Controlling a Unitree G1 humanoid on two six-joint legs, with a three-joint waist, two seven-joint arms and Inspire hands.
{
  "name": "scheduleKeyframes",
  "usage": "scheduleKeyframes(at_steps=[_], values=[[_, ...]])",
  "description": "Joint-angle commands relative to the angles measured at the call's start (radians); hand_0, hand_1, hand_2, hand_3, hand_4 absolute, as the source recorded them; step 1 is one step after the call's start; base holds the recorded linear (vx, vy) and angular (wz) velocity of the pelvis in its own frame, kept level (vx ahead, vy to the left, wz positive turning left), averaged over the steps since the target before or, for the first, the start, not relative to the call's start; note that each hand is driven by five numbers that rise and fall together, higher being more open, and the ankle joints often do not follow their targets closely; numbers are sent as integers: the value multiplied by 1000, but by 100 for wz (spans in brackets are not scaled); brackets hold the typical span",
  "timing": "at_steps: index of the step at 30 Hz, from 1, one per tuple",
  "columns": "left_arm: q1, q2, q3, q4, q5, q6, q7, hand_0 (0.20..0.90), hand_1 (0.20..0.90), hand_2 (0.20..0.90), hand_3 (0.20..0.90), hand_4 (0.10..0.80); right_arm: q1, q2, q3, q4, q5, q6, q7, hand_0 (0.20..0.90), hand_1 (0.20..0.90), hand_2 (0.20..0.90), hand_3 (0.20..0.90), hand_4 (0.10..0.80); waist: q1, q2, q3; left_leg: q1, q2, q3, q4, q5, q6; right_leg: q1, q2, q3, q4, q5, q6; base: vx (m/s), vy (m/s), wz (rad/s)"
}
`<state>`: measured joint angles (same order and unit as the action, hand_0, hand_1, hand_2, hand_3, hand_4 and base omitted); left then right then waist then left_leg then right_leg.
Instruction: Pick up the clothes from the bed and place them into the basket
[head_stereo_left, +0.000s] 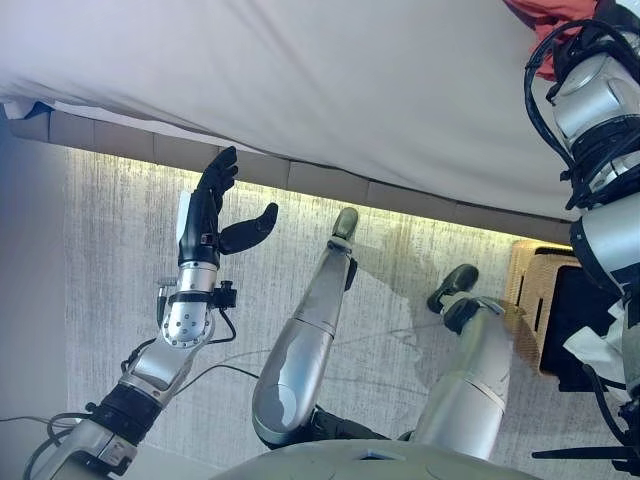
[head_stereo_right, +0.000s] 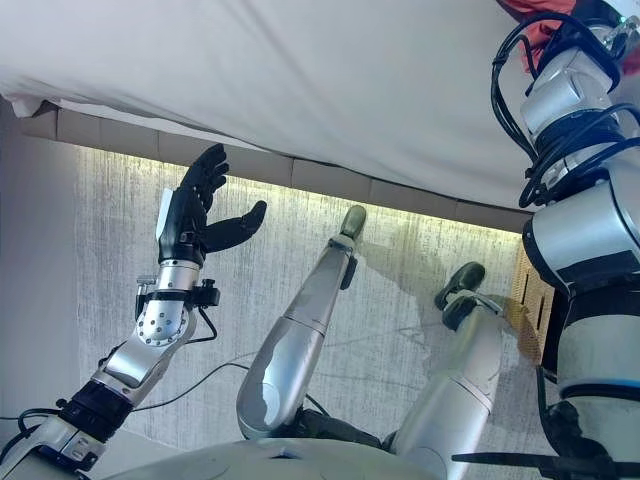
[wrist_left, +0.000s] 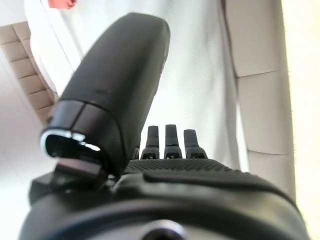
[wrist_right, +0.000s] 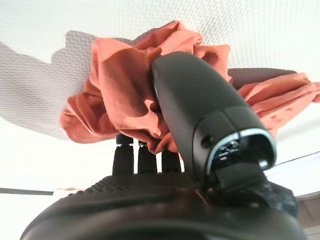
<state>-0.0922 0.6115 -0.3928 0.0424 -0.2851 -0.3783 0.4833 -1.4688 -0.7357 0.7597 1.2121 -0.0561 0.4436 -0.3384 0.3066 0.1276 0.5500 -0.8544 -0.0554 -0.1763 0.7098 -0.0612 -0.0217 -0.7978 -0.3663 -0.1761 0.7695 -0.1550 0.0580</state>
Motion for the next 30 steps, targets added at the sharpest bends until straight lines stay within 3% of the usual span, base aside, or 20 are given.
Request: scheduleKeyframes(at_steps=[1,11,12,16,21,30], values=[[-19,32,85,-73,-11,-82,-20,900,900,900,900,800,-60,-93,36,-25,-7,-46,-55,300,300,300,200,100,11,-8,-30,137,54,26,-16,-138,59,126,52,-9,15,-57,-37,30,-4,-6],[-84,30,74,-21,-5,11,3,900,900,900,900,800,-38,-90,-16,-38,33,-167,-75,300,300,300,200,100,-27,-46,-30,389,83,69,-155,-123,42,371,35,-5,-192,11,-3,12,34,-15],[-94,29,78,-4,5,29,0,900,900,900,900,800,-32,-102,-33,-57,43,-194,-92,300,300,300,200,100,-40,-60,-30,424,83,87,-177,-104,45,414,28,-14,-246,48,-6,-61,91,-20],[-98,22,80,24,27,87,-5,900,900,900,900,800,26,-133,-91,-143,92,-241,-112,300,300,300,200,100,-68,-87,-30,534,92,118,-210,-116,44,528,22,-3,-328,82,5,10,88,-25],[-108,32,93,62,46,187,-14,900,900,900,900,800,214,-196,-215,-307,157,-279,-101,300,300,300,200,100,-133,-137,-135,652,124,166,-275,-135,35,670,42,23,-497,143,22,87,52,-28],[-52,4,131,108,88,228,-88,900,900,900,900,800,460,-280,-389,-422,163,-323,-40,300,300,300,200,100,-207,-180,-294,845,157,231,-489,-89,9,786,83,76,-707,246,69,70,16,-27]])
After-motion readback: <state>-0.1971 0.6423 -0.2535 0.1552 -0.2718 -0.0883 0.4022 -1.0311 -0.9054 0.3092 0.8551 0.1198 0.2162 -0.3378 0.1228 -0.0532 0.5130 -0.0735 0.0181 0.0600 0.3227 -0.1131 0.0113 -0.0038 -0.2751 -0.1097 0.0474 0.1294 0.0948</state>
